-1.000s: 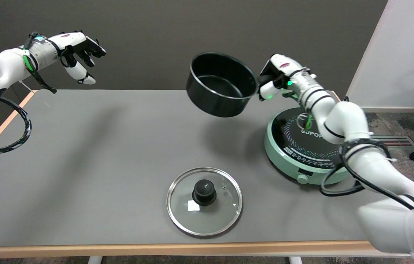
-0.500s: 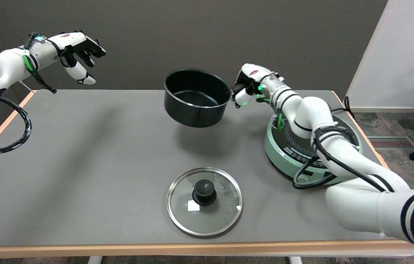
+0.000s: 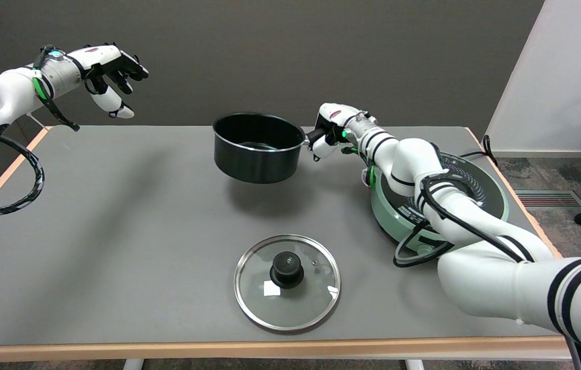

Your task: Place the pot onto the table.

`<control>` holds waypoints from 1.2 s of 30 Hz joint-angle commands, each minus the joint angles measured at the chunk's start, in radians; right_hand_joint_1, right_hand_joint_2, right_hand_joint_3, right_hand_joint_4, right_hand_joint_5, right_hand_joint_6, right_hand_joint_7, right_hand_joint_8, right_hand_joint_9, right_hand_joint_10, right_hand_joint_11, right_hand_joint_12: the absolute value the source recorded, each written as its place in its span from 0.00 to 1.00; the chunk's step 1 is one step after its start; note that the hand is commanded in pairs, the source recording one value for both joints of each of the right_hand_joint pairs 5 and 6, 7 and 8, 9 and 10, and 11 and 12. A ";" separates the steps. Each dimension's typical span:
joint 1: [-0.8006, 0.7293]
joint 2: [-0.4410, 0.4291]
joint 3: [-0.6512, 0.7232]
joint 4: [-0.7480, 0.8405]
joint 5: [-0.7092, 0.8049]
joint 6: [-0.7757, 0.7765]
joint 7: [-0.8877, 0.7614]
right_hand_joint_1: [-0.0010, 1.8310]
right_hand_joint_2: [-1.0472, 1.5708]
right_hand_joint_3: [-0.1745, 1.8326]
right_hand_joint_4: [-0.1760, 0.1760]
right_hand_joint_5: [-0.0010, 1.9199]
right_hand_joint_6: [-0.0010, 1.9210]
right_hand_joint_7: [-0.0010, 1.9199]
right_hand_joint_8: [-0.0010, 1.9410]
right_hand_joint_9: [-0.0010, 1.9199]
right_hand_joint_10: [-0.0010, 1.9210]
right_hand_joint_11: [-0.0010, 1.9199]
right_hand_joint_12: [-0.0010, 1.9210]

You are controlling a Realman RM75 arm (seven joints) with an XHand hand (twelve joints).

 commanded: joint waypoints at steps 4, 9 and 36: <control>-0.051 -0.022 0.001 -0.010 -0.073 0.047 0.006 0.52 0.96 0.46 0.26 0.91 0.91 0.91 0.90 0.91 0.91 0.91 0.91; -0.072 -0.022 0.001 0.026 -0.073 0.047 0.006 0.51 0.97 0.43 0.26 0.90 0.90 0.90 0.89 0.90 0.90 0.90 0.90; -0.110 -0.037 -0.003 0.129 -0.085 0.029 0.007 0.48 1.00 0.42 0.29 0.72 0.72 0.72 0.71 0.72 0.72 0.72 0.72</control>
